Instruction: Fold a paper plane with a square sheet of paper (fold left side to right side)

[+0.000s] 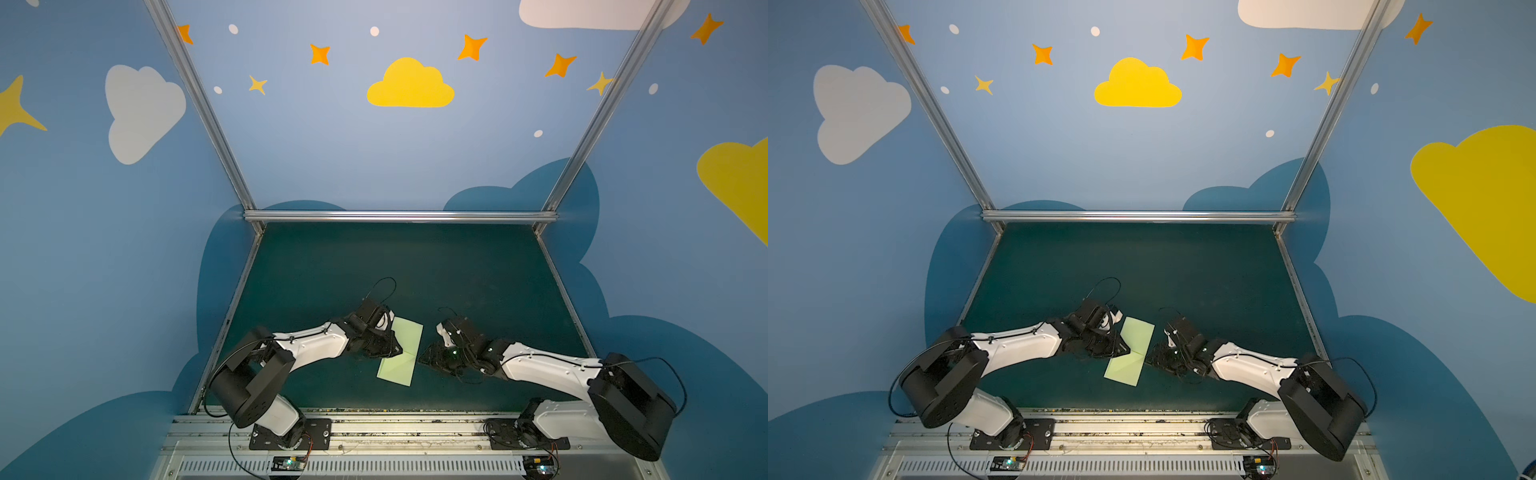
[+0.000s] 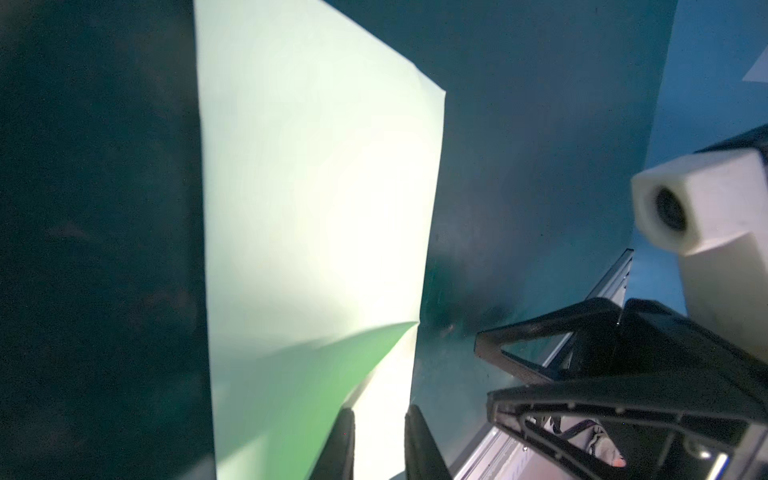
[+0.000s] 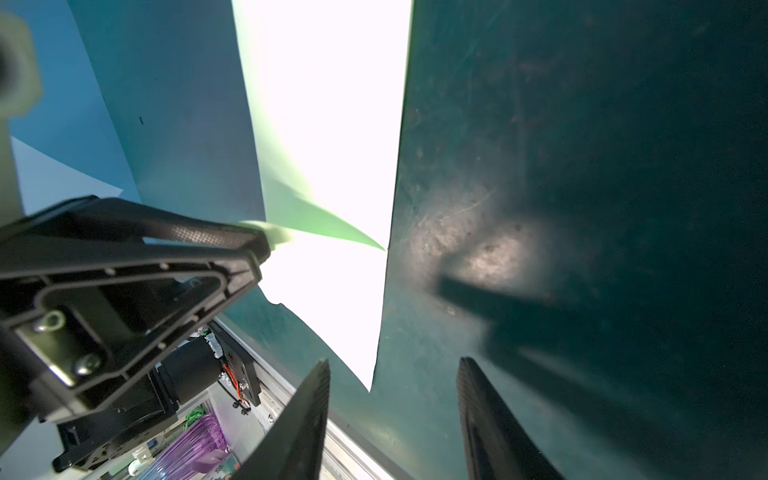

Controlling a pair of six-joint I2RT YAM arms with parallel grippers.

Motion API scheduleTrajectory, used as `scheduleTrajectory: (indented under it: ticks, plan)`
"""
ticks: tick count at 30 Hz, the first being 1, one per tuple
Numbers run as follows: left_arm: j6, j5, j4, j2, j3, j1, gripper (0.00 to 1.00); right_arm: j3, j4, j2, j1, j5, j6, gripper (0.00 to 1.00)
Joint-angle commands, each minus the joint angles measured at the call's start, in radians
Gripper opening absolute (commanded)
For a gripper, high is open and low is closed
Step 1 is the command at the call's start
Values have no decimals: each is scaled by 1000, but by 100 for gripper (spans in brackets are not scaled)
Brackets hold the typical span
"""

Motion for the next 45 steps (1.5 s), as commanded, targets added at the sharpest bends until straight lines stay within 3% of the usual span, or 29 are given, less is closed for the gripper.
scheduleTrajectory:
  ticks: [1,14,22,36,45]
  plan:
    - [34,-26,4,29,15,23,23,-6,60,28,21,6,28,49]
    - [26,-8,86,105,-49,62,19,-2,214,170,83,43,104,56]
    - [25,-5,114,130,-78,64,18,-34,349,235,97,125,143,60]
    - [27,-11,117,122,-100,64,16,-57,127,91,28,179,70,61]
    - [26,-14,124,128,-103,64,16,-5,340,308,60,96,117,60]
